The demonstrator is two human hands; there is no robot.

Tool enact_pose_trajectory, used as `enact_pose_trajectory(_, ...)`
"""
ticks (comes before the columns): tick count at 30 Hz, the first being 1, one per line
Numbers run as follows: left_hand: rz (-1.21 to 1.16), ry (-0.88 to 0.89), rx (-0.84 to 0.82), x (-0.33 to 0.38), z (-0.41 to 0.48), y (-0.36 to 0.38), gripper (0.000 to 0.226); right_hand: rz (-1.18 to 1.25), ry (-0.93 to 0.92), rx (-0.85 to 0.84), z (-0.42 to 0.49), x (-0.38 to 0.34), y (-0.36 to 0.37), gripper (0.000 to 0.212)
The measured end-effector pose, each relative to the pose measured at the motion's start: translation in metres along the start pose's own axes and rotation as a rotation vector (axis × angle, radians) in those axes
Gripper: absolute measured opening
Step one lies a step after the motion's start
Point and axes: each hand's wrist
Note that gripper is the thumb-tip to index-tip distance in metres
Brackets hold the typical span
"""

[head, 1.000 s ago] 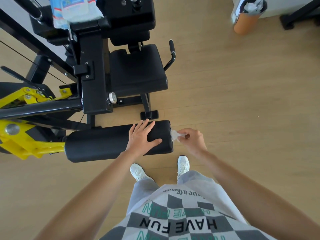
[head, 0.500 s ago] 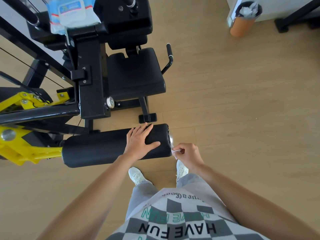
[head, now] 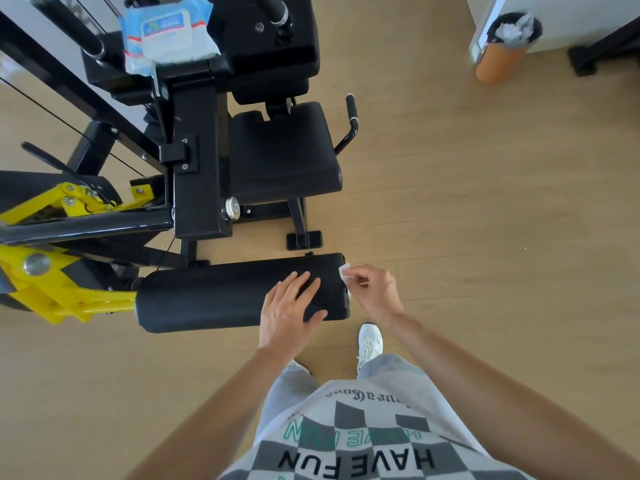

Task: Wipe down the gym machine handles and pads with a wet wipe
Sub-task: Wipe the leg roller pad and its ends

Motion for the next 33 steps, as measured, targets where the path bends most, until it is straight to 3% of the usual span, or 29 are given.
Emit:
enact_pose_trajectory(4, -0.054, -0.005, -0.024, -0.002, -0.001, 0.004, 0.062, 0.043, -0.010, 0.019, -0.020, 0.017, 0.005, 0.012)
enact_pose_trajectory(11, -0.132, -0.038, -0.187, -0.012, 0.031, -0.006, 0.062, 0.022, 0.115, -0.092, -0.027, 0.026, -0.001, 0.015)
enact_pose_trajectory(17, -0.198, -0.077, -0.286, -0.017, 0.056, -0.015, 0.059, 0.096, 0.088, 0.000, -0.003, 0.004, -0.008, 0.007)
enact_pose_trajectory(25, -0.247, -0.095, -0.262, -0.017, 0.056, -0.013, 0.057, 0.106, 0.063, 0.033, -0.018, 0.007, 0.010, 0.012)
enact_pose_trajectory(33, -0.214, -0.100, -0.281, -0.016, 0.057, -0.013, 0.057, -0.062, 0.119, -0.238, -0.031, 0.026, -0.014, 0.022)
Point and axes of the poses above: each hand's wrist, its own z-axis towards the middle knuckle, its own y-axis out of the palm, x = y × z
